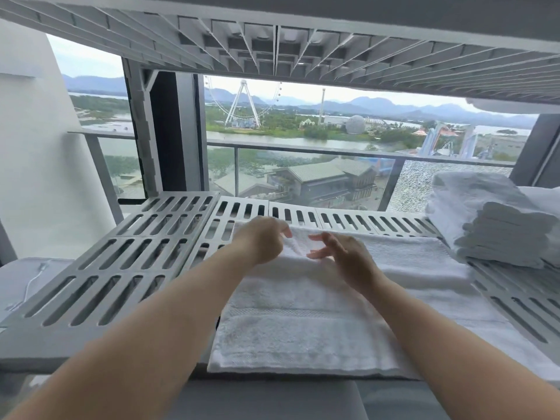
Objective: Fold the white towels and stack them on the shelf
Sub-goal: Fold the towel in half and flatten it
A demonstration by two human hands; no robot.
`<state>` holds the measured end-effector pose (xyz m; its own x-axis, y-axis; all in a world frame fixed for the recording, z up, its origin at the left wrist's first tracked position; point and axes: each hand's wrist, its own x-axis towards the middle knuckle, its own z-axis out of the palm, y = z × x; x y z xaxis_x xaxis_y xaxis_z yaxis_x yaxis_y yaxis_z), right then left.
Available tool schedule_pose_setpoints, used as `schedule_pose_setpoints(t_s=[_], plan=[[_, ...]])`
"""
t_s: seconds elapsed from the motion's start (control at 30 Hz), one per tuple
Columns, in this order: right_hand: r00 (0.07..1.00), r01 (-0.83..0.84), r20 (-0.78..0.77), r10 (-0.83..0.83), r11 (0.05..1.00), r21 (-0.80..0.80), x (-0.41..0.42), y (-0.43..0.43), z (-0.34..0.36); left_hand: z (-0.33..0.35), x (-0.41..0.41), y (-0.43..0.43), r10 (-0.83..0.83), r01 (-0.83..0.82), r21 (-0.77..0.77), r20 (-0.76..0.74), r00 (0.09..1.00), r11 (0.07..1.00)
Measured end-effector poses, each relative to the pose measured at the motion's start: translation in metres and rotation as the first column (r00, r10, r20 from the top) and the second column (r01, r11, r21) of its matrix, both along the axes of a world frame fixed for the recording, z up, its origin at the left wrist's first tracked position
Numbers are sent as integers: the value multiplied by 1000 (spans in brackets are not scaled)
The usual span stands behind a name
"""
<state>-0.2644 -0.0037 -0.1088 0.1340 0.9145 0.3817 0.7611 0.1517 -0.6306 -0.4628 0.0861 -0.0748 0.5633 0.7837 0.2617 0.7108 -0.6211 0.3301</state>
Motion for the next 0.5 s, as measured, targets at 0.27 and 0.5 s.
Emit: schedule_pose_setpoints(t_s=[0.27,0.5], plan=[[866,350,473,-164,874,-338,86,-2,-7,-16,68,-13,-13,3,-54,-184,983,999],[857,374,500,-123,816,-441,107,-16,-12,-43,62,-17,163,-229,-88,-468,868,970]])
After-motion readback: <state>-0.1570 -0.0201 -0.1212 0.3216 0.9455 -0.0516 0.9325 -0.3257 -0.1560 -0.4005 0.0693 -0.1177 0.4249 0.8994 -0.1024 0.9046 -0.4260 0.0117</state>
